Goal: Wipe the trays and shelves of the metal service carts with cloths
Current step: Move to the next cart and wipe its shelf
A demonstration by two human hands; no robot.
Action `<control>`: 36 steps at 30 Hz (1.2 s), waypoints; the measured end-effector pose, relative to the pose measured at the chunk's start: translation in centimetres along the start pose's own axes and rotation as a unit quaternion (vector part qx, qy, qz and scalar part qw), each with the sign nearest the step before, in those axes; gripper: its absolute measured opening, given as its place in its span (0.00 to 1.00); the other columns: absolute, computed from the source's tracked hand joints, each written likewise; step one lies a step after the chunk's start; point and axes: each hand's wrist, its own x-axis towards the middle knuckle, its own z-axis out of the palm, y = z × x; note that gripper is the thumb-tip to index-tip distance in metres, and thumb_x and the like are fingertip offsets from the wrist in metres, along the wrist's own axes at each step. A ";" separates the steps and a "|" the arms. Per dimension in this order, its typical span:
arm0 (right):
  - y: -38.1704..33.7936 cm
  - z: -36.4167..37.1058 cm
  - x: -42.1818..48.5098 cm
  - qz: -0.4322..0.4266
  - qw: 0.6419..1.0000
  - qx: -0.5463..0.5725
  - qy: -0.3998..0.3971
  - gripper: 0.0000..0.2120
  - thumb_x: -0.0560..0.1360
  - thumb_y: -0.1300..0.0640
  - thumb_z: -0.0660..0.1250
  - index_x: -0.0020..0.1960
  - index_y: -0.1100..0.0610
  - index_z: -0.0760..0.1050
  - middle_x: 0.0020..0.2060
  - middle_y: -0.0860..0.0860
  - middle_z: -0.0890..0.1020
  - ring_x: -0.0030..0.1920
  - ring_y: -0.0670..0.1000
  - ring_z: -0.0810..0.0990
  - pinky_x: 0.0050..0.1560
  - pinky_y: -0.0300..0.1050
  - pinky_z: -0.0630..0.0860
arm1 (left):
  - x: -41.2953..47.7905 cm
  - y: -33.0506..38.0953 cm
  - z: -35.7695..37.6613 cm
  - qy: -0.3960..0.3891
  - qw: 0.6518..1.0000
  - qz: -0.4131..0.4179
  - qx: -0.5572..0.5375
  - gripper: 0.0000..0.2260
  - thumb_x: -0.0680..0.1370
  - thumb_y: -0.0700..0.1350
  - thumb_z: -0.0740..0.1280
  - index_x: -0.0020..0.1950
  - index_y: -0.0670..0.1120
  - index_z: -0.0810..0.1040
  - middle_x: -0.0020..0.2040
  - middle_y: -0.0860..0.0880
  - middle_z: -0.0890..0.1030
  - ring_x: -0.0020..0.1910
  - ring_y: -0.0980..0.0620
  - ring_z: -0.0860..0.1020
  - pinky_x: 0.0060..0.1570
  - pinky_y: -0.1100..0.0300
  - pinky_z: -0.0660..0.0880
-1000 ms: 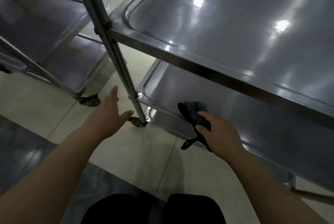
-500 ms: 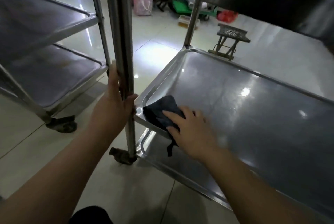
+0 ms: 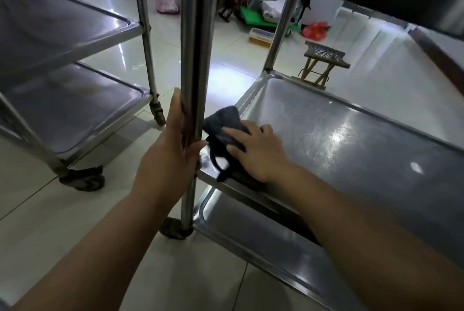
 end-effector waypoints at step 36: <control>15.4 -4.2 -13.8 0.423 0.899 -0.093 -0.068 0.24 0.80 0.43 0.45 0.75 0.43 0.54 0.75 0.53 0.54 0.70 0.66 0.56 0.67 0.66 0.57 | -4.5 3.1 7.1 -0.155 0.958 0.157 0.184 0.08 0.78 0.41 0.63 0.45 0.41 0.81 0.45 0.44 0.79 0.38 0.43 0.77 0.48 0.48 0.72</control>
